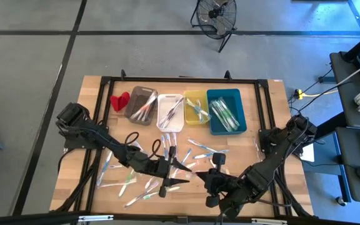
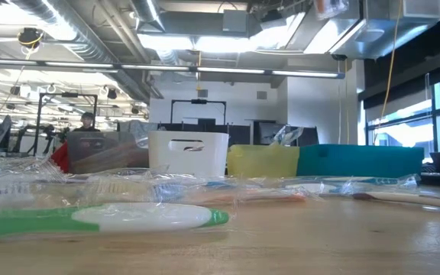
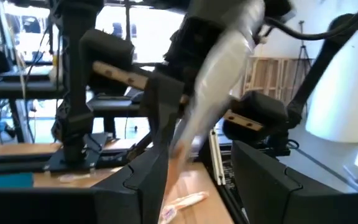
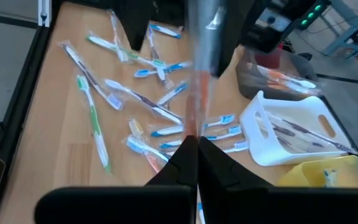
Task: Pick & Place Toothbrushes
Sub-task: Put the orange toothbrush into the black bin
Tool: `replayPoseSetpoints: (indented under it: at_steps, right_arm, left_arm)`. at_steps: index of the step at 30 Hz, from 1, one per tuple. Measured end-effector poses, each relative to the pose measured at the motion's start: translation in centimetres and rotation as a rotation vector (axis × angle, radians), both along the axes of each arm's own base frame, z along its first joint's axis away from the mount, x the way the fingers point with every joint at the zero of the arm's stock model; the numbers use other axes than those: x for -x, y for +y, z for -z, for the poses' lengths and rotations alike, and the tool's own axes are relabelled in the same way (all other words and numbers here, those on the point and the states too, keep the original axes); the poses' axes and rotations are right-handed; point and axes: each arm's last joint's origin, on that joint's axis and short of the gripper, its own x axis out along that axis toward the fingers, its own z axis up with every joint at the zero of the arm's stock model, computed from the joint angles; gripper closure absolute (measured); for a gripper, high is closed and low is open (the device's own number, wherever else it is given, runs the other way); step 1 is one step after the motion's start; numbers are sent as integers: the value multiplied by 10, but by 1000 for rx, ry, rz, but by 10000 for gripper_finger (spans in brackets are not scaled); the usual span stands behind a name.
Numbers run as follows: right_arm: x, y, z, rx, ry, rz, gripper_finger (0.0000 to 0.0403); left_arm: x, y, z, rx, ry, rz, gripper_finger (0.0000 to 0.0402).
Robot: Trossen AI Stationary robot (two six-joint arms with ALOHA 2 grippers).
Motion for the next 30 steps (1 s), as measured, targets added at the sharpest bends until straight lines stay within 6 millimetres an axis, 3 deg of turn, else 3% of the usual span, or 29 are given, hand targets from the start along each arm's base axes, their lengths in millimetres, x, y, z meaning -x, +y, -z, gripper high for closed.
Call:
replayPoseSetpoints:
  at_steps: [13,17,24,30]
  right_arm:
    - [-5,-2,-1,-25,12,-25,403]
    - [-5,-2,-1,-24,14,-27,403]
    - [-7,-2,1,-83,65,-70,397]
    - [-7,-1,1,-112,59,-61,328]
  left_arm:
    - [-6,13,-3,-30,-33,-28,237]
    - [-6,13,-2,-50,-31,-30,274]
    - [-6,11,-1,-135,-37,-26,386]
    - [-6,11,1,-134,-14,-18,391]
